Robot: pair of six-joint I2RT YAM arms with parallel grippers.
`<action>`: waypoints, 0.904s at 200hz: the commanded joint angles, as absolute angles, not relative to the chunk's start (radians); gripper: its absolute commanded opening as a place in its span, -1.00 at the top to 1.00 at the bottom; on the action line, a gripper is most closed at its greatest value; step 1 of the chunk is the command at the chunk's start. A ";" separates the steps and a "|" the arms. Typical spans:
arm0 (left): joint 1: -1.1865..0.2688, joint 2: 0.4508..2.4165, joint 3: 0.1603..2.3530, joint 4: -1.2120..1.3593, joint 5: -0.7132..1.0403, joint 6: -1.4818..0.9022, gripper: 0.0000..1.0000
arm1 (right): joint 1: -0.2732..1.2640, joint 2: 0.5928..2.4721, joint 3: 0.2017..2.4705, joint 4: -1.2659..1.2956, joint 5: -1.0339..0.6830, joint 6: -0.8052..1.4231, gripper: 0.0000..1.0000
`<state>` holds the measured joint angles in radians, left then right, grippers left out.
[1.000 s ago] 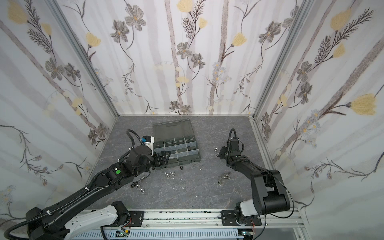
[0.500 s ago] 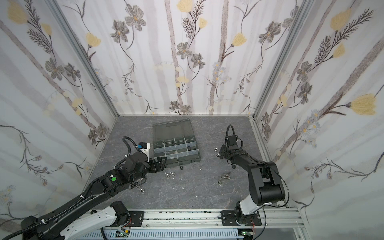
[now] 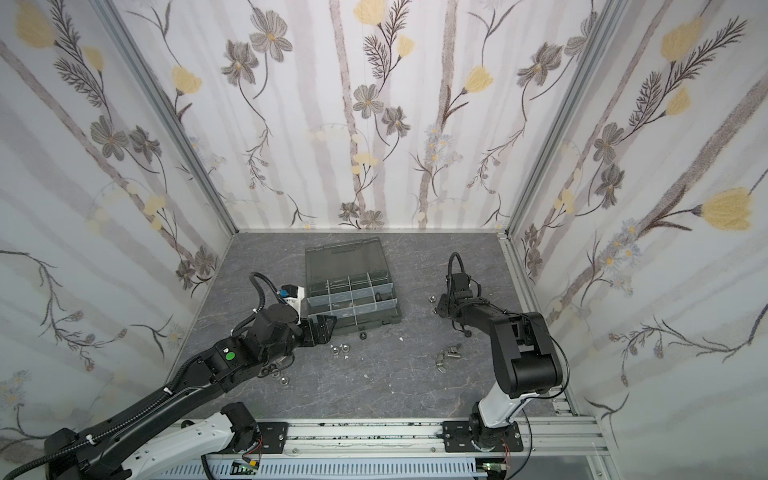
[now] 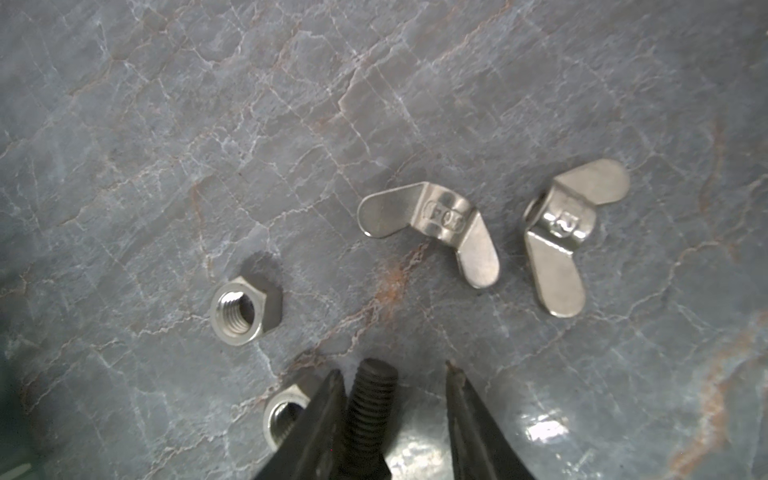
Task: Sort the screws and nuts into containers
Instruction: 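Lower the right gripper and close it on the black hex bolt, then lift the black bolt with the right gripper and release it into the box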
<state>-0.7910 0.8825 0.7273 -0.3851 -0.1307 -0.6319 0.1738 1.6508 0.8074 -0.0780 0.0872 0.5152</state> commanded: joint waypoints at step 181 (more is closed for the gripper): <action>-0.790 0.902 0.715 -0.276 -0.193 -0.680 -1.00 | 0.202 1.615 0.774 -0.088 0.079 0.482 0.89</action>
<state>-0.7910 0.8951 0.7033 -0.3218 -0.1661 -0.6590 0.2008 1.6394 0.7795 -0.0765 0.0834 0.4961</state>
